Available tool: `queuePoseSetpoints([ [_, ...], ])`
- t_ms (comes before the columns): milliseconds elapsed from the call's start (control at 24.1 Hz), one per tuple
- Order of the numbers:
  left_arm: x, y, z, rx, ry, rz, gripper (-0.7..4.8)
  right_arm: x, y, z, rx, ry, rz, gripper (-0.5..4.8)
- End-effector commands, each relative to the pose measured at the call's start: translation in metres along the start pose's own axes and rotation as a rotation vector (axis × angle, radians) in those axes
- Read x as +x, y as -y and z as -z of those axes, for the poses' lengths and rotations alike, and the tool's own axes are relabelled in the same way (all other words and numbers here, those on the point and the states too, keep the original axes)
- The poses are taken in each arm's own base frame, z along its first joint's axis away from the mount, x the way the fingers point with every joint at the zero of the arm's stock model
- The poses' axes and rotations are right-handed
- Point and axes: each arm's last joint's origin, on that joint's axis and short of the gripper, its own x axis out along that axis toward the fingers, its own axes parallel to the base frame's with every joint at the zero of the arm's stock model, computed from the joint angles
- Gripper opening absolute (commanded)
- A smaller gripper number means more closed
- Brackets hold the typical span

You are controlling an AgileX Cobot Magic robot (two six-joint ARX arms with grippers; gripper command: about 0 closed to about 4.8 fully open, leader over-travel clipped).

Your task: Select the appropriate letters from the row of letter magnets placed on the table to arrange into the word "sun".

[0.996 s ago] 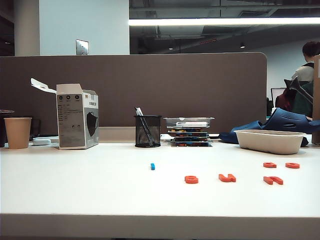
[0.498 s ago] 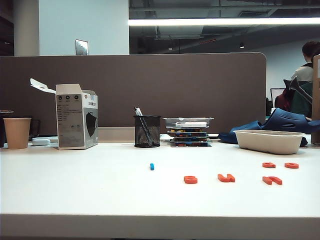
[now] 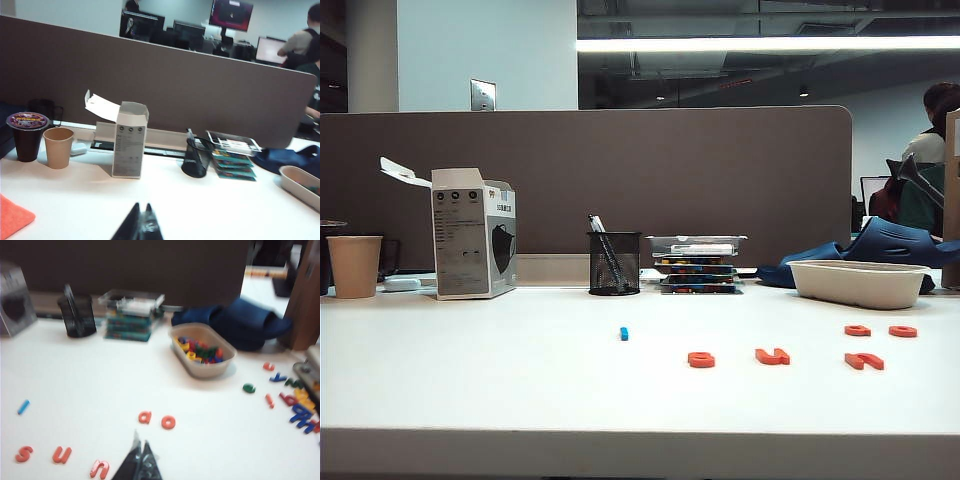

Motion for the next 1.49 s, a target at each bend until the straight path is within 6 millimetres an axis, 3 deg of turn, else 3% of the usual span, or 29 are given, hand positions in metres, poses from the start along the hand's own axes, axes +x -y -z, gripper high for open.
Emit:
queuePoseSetpoints([
  [42, 0.016, -0.002, 0.011, 0.005, 0.066, 0.011, -0.05, 0.010, 0.000, 0.000, 0.005, 0.157, -0.008, -0.08],
  [291, 0.045, -0.010, 0.054, 0.023, 0.078, 0.014, -0.05, 0.034, 0.002, 0.029, 0.012, 0.208, -0.005, -0.08],
  [374, 0.057, -0.015, 0.084, 0.023, 0.063, 0.011, -0.05, 0.046, 0.003, 0.052, 0.014, 0.188, -0.001, -0.08],
  [540, 0.065, -0.020, 0.112, 0.023, 0.056, 0.008, -0.05, 0.055, 0.004, 0.075, 0.010, 0.172, 0.002, -0.08],
  [664, 0.069, -0.023, 0.132, 0.024, 0.071, 0.011, -0.05, 0.056, 0.004, 0.078, -0.036, 0.138, 0.017, -0.07],
  [872, 0.070, -0.024, 0.136, 0.033, 0.051, 0.003, -0.05, 0.056, 0.004, 0.078, -0.039, 0.138, 0.017, -0.05],
  [996, 0.070, -0.024, 0.135, 0.023, 0.059, 0.005, -0.05, 0.056, 0.004, 0.078, -0.038, 0.139, 0.018, 0.26],
  [1494, 0.070, -0.024, 0.138, 0.022, 0.035, 0.001, -0.05, 0.056, 0.005, 0.078, -0.039, 0.138, 0.019, 0.27],
])
